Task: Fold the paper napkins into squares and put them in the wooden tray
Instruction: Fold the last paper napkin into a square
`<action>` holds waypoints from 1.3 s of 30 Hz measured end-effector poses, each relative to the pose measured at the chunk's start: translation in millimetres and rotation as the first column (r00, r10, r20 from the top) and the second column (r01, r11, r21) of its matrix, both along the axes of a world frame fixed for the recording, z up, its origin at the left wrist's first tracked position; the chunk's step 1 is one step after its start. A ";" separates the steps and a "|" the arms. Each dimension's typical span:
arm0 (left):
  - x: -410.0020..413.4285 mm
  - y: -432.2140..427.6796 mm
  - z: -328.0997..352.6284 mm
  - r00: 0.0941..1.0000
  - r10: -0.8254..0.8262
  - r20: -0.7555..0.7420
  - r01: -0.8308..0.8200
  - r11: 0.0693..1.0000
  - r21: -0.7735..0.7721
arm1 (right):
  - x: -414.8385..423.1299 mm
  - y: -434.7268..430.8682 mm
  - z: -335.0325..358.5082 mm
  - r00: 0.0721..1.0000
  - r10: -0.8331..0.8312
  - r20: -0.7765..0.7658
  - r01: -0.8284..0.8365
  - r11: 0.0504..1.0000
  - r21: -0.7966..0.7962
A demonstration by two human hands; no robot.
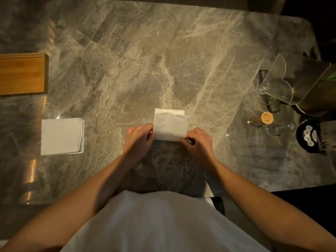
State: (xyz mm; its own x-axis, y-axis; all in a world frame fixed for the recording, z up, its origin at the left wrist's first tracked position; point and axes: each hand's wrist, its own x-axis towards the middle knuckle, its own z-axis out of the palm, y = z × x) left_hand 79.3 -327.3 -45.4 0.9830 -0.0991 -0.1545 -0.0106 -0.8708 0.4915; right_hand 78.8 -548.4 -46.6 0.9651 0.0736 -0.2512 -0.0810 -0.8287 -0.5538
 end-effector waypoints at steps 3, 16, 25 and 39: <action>1.1 -1.2 -2.9 1.000 0.021 0.007 -0.020 1.000 -0.020 | -1.9 0.5 -1.4 1.000 -0.020 -0.021 0.020 1.000 -0.012; 1.1 -3.5 -6.8 0.991 0.135 -0.020 -0.136 0.982 -0.129 | -0.7 5.2 -3.7 0.999 -0.027 -0.032 0.025 0.997 -0.070; 8.5 3.8 -2.9 0.989 -0.013 0.144 0.006 0.999 0.048 | 0.3 -3.0 -0.2 0.993 -0.089 0.074 0.088 0.996 0.018; 31.7 14.7 -14.5 0.955 -0.277 -0.105 0.297 0.902 0.315 | 25.4 2.6 -8.1 0.947 0.319 -0.047 -0.316 0.886 -0.339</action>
